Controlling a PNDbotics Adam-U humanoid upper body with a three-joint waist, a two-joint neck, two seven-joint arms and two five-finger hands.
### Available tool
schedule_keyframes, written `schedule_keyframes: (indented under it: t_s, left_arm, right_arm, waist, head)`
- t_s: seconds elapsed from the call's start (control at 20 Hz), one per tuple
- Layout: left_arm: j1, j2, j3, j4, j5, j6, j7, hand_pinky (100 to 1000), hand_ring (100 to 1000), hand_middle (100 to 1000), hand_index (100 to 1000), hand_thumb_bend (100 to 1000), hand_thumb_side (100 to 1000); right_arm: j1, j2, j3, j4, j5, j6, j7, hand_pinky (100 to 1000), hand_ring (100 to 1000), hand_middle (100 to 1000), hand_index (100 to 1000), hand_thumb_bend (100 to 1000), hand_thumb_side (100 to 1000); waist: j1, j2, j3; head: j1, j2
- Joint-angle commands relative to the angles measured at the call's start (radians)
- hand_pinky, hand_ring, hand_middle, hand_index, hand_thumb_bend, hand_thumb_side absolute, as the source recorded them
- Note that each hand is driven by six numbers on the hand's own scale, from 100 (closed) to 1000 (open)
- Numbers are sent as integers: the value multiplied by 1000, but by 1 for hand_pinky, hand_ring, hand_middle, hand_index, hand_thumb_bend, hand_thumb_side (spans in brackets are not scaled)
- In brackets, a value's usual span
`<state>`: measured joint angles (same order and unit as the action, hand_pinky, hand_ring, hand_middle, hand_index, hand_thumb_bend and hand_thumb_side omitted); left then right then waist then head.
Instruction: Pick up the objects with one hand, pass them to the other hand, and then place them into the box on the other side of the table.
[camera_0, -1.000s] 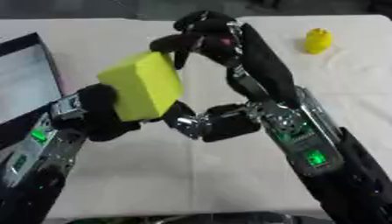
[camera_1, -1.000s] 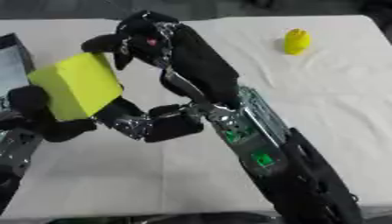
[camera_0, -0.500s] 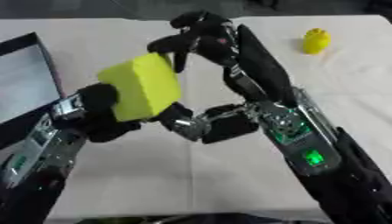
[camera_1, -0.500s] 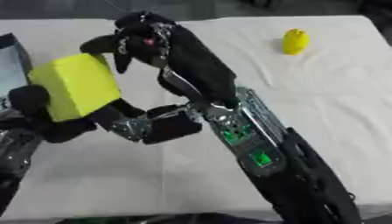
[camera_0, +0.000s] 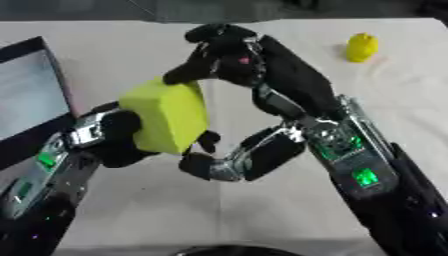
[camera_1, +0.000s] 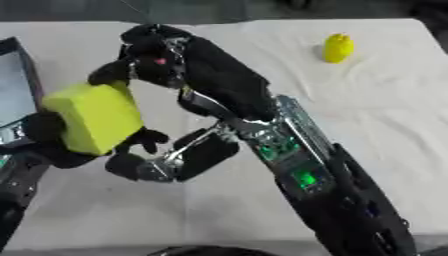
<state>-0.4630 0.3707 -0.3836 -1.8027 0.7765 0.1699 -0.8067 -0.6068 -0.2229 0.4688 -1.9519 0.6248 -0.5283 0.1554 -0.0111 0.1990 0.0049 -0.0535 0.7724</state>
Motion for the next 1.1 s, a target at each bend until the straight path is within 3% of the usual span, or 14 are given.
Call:
schedule_keyframes:
  t_s: [0.05,0.45,1.1]
  left_arm:
    - [-11,13,10,-5,-10,1,14,1000,755,526,746,100,553]
    - [11,26,16,5,-43,-16,11,1000,754,523,744,100,548]
    - [21,16,27,11,-39,-17,24,1000,745,518,737,100,554]
  right_arm:
    - [-7,-12,10,-41,-15,-49,46,821,656,592,733,442,558]
    - [-3,-15,-24,-48,18,-90,2,854,746,752,884,470,579]
    - [5,-7,-37,-48,127,-58,-103,845,740,753,887,433,580]
  waist:
    - [3,-16,-2]
    - [5,-16,-4]
    - [6,-16,-2]
  head:
    - [3,-2]
    - [5,-2]
    - [6,-2]
